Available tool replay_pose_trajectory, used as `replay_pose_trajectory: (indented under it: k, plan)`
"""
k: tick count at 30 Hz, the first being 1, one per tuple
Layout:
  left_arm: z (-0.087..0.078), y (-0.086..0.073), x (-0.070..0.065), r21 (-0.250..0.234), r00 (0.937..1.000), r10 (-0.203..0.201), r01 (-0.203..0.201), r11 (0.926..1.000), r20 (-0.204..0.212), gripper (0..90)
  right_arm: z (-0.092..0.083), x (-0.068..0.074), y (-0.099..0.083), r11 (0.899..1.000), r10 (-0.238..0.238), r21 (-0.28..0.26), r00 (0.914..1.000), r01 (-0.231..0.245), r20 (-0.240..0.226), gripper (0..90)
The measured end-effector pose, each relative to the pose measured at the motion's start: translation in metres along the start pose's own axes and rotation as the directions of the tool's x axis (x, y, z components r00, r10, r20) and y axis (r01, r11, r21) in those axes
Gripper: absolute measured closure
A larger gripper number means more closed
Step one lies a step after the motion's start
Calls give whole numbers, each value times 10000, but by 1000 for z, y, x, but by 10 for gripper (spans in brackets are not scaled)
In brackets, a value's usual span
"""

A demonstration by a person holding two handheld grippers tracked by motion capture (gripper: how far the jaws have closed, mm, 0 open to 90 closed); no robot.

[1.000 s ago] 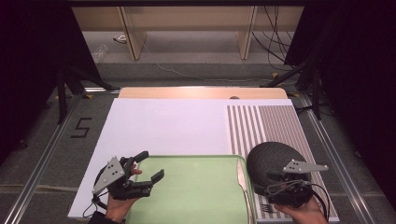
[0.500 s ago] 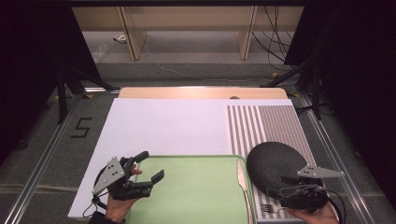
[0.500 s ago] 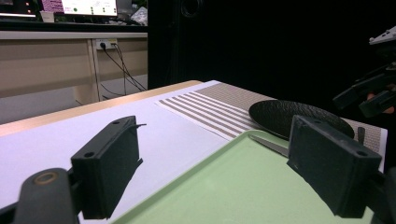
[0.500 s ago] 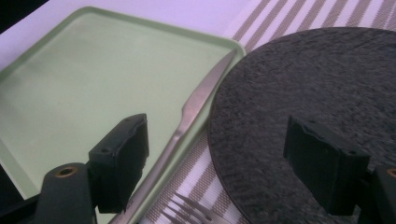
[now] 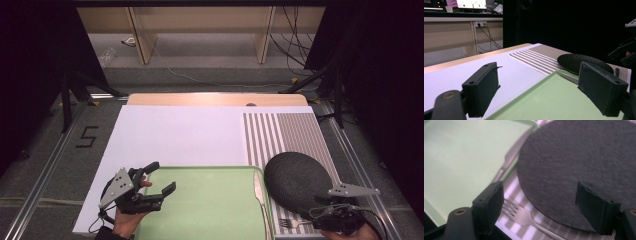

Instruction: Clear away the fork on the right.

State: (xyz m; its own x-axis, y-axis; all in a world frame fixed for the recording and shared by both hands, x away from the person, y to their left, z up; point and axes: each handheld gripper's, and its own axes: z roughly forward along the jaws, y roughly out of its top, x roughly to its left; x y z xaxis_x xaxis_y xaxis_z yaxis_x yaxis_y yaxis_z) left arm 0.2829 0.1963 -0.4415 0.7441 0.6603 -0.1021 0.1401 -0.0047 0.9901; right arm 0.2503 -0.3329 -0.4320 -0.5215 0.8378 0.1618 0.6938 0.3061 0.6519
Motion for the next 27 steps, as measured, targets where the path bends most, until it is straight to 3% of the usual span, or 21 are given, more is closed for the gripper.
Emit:
replay_pose_trajectory:
  k: [10,13,16,27]
  plan:
    - [0,0,0,41,10000,34,-34,10000,-16,162,-4,-9,-7,9965,-285,804,9986,248,442,254]
    - [1,0,0,18,10000,38,-38,10000,-6,163,-2,-12,-9,9922,-191,1242,9985,126,513,247]
    - [0,0,0,33,10000,57,-57,10000,-19,162,0,-12,-10,9857,-419,1658,9967,298,700,252]
    - [1,0,0,27,10000,50,-50,10000,-15,162,0,-17,-13,9676,-536,2514,9927,249,1077,264]
